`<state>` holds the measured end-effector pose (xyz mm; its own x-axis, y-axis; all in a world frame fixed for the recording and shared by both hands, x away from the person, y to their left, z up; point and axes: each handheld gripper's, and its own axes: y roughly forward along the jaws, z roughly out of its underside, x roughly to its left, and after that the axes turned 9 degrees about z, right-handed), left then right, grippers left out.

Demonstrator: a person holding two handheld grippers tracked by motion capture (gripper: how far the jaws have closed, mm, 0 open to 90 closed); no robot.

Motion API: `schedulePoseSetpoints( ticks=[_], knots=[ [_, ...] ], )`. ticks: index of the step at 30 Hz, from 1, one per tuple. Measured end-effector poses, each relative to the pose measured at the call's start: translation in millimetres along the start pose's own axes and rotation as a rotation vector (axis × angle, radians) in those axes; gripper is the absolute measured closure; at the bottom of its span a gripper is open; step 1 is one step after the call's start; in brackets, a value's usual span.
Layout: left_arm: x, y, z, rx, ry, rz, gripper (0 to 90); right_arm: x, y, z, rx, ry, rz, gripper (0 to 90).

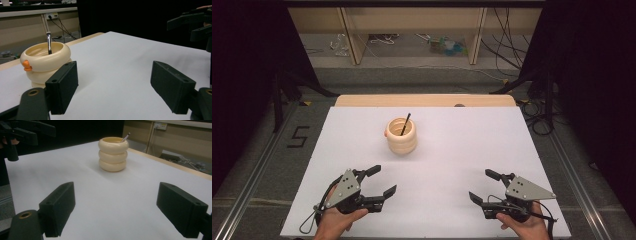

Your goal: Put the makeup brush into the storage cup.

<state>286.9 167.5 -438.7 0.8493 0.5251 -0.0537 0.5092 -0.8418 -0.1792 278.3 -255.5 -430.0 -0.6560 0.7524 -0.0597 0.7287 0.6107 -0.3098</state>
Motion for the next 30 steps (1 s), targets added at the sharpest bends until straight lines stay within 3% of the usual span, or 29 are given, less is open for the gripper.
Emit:
schedulePoseSetpoints(
  ticks=[2,3,16,21,23,24,30],
  knots=[
    [1.5,-0.4,0.1,0.01,0.018,0.004,22.0,-0.1,0.5,0.2,-0.007,0.002,-0.001,16.4],
    [0.6,0.1,0.7,0.007,-0.002,0.002,21.9,-0.2,0.2,0.0,-0.001,0.0,0.0,16.4],
    [0.2,0.1,0.3,-0.005,-0.012,-0.009,20.2,-0.5,0.0,0.2,-0.007,-0.004,0.014,16.4],
    [0.9,-0.2,0.2,-0.005,-0.007,-0.01,20.2,-0.8,-0.2,0.2,-0.009,-0.001,0.011,16.4],
    [1.9,-0.3,-0.2,0.002,0.014,-0.003,20.2,-0.7,0.0,0.2,-0.008,-0.002,0.011,16.3],
    [0.3,0.1,0.3,-0.004,-0.01,-0.009,20.2,-0.5,0.0,0.1,-0.009,0.001,0.008,16.3],
    [0.6,-0.1,0.0,-0.007,-0.007,-0.009,20.2,-0.8,0.0,0.1,-0.008,-0.001,0.011,16.3]
  ],
)
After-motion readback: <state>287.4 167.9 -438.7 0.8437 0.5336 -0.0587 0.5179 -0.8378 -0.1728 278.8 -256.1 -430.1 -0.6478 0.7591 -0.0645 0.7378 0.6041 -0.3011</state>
